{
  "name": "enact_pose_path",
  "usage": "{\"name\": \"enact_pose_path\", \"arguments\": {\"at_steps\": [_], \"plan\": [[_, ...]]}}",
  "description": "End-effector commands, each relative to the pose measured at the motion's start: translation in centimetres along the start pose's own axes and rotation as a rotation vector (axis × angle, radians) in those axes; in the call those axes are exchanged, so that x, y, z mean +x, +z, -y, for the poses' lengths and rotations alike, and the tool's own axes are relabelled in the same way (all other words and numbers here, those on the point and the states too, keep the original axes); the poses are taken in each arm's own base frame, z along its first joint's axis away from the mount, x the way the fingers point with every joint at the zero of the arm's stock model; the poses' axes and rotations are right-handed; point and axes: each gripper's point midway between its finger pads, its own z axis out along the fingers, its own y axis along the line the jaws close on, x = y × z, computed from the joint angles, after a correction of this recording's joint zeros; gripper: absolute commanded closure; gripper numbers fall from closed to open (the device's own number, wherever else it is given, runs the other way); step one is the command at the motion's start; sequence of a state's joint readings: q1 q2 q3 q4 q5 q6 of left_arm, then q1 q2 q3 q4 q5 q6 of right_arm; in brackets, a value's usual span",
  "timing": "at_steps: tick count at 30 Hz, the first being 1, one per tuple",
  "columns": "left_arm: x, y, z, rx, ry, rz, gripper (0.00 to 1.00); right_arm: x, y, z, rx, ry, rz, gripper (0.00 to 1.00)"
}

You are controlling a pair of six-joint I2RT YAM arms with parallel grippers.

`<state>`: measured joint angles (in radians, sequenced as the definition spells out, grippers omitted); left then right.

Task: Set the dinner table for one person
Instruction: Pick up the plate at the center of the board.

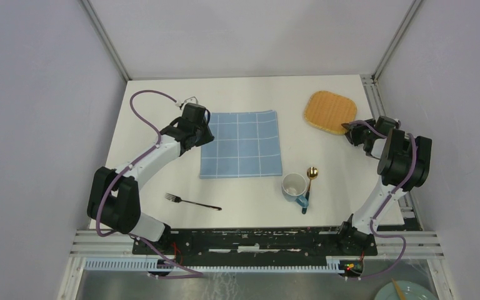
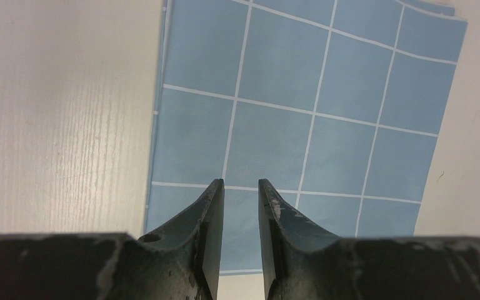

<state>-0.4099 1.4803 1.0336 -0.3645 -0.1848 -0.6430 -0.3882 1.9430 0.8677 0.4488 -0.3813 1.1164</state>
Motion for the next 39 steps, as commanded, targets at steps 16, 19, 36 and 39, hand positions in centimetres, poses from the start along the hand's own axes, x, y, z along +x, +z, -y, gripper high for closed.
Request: {"name": "enact_pose_path", "arguments": {"at_steps": [16, 19, 36, 39], "plan": [[-1.6, -0.1, 0.8, 0.016, 0.014, 0.052, 0.67, 2.4, 1.3, 2.5, 0.034, -0.035, -0.108, 1.00], [-1.7, -0.1, 0.9, 0.017, 0.013, 0.055, 0.67, 2.3, 1.3, 2.1, 0.014, -0.036, -0.107, 1.00], [-1.8, 0.0, 1.6, 0.030, 0.018, 0.051, 0.67, 1.2, -0.3, -5.8, -0.270, -0.065, -0.106, 1.00], [-1.8, 0.1, 1.7, 0.030, 0.020, 0.050, 0.67, 0.9, -0.8, -7.0, -0.297, -0.075, -0.099, 1.00]]}}
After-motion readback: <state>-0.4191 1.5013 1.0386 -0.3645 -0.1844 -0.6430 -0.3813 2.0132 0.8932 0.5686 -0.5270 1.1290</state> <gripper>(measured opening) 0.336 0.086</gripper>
